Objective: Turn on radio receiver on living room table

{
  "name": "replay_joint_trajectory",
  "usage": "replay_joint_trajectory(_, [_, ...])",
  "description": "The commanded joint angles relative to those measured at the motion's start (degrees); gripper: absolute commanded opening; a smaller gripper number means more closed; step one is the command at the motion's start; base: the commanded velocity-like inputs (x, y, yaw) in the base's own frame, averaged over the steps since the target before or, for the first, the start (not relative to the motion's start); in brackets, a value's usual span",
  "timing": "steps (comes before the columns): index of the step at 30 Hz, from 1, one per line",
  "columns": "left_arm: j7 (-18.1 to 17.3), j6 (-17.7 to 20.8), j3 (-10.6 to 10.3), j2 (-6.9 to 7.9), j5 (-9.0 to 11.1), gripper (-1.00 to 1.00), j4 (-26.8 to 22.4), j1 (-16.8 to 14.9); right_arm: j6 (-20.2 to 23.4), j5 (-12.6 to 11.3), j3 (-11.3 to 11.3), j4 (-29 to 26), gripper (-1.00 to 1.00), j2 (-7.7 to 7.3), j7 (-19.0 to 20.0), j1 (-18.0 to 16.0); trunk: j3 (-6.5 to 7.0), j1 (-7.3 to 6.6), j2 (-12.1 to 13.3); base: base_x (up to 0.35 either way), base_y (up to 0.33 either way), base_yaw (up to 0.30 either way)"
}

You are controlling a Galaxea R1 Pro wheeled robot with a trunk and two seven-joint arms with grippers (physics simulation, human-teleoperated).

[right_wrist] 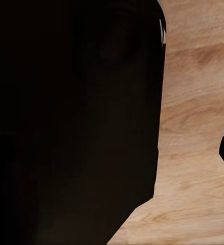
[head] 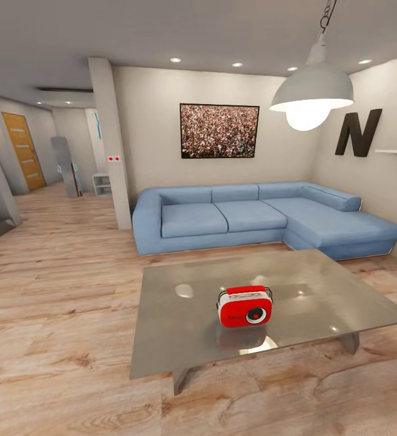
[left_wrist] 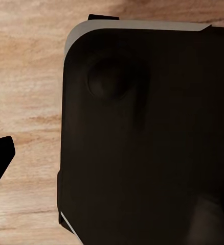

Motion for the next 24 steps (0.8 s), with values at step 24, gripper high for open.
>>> replay_joint_trajectory(24, [0.0,0.0,0.09,0.07,0.09,1.0,-0.07,-0.02,-0.1,-0.07,0.02,-0.02,1.0,0.02,0.0,0.0,0.0,0.0,0.0,0.125,-0.008,0.0])
